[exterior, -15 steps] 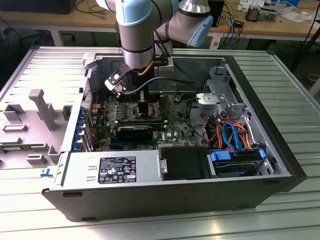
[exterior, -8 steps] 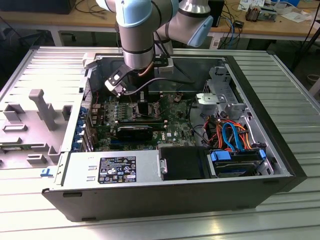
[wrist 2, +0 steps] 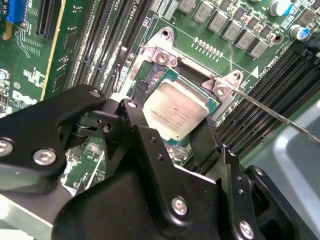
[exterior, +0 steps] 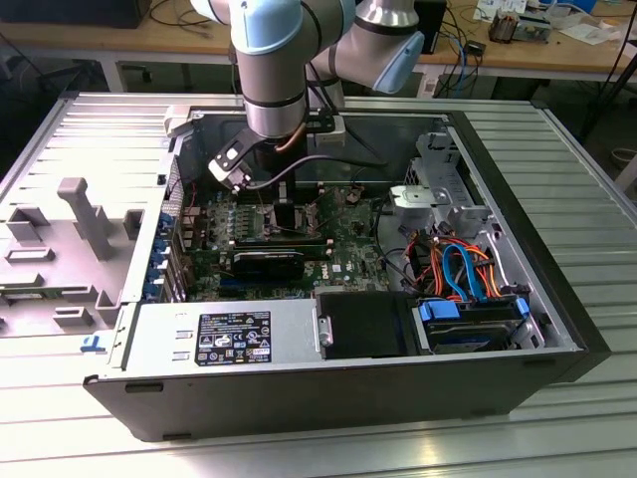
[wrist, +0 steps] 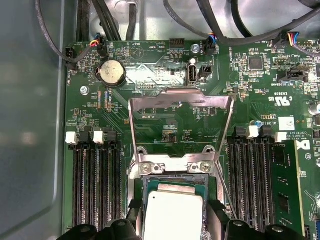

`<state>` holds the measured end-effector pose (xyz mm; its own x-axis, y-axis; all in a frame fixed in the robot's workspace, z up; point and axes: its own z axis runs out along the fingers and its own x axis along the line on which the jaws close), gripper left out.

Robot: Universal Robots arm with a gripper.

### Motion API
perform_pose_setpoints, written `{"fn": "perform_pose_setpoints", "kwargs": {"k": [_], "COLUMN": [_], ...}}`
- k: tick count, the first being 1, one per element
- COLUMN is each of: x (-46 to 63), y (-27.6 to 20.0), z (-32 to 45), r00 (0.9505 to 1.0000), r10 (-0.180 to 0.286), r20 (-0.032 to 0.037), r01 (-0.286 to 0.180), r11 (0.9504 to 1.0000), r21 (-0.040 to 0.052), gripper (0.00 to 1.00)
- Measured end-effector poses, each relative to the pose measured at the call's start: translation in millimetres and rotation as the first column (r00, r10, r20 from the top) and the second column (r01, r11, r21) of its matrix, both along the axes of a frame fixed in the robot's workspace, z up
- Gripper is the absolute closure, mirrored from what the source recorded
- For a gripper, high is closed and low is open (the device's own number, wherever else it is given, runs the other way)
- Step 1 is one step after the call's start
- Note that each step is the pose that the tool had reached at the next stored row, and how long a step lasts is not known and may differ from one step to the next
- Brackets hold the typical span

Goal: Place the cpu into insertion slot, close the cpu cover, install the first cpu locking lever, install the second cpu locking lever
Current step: 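Place the cpu into insertion slot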

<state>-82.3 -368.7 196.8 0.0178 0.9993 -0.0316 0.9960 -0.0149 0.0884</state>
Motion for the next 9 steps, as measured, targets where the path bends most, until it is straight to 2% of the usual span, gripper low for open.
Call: {"fn": "perform_pose_setpoints", "kwargs": {"k": [4, 5, 9], "x": [0.0, 0.0, 0.0], "y": [0.0, 0.0, 0.0], "z": [0.1, 0.1, 0.1], "r00": [1.0000, 1.0000, 1.0000], "r10": [0.000, 0.000, 0.000], "r20": [-0.0004, -0.0003, -0.0001], "r01": [0.000, 0.000, 0.000], "r11": [1.0000, 1.0000, 1.0000], "r21": [0.0003, 0.0003, 0.0009], "gripper": [0.39, 0.45, 0.45]}}
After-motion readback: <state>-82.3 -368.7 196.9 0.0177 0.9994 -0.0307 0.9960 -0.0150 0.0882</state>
